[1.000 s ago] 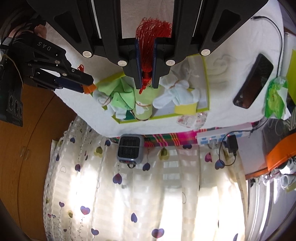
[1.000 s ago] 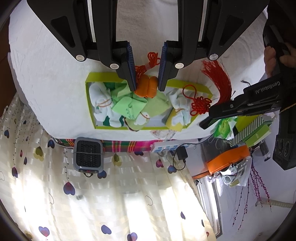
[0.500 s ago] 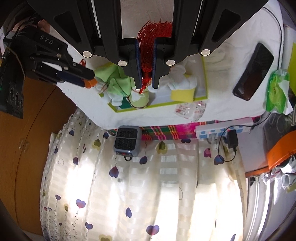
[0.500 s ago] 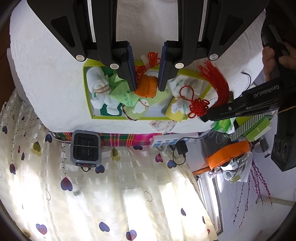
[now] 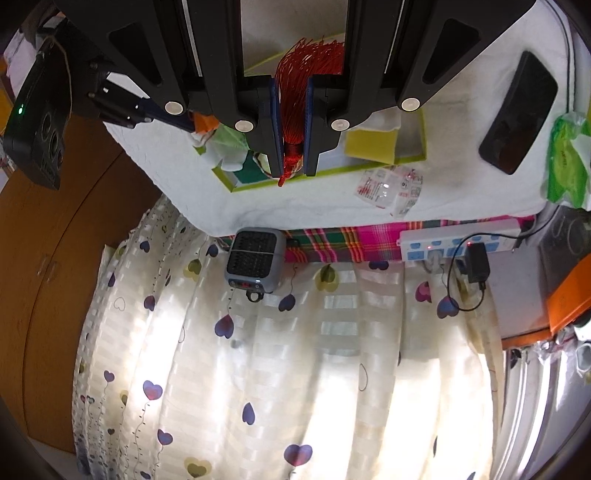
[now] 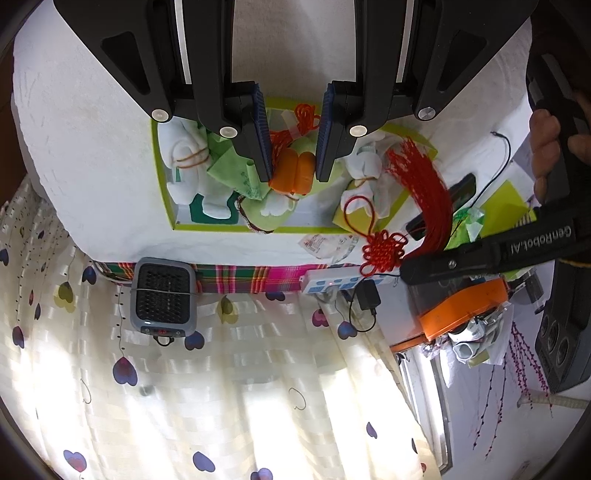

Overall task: Organize soft objects
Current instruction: 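Lift the red tassel and orange item and carry both over the box lid, then open the right tool to drop the orange item while the left tool releases the tassel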

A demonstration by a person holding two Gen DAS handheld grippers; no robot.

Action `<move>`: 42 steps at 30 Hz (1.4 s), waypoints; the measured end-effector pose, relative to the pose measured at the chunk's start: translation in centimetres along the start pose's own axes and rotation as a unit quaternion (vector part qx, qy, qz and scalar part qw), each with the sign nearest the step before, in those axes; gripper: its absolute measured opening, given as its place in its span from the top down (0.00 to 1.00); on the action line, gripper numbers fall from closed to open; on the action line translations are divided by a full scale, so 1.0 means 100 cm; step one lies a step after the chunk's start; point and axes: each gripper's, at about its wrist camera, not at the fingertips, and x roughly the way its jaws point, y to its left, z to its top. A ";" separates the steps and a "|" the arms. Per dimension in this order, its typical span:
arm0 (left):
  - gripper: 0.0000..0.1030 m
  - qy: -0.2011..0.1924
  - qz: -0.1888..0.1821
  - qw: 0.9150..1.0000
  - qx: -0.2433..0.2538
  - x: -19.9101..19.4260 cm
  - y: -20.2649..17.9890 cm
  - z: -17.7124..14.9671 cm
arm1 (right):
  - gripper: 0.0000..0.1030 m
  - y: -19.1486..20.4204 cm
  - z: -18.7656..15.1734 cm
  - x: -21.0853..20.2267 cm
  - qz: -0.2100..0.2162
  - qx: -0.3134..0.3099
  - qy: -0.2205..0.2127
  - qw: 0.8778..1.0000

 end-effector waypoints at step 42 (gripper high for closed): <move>0.90 0.089 0.012 0.994 -0.054 0.111 0.028 -0.009 | 0.76 -0.008 -0.015 0.063 -0.026 -0.013 0.065 0.997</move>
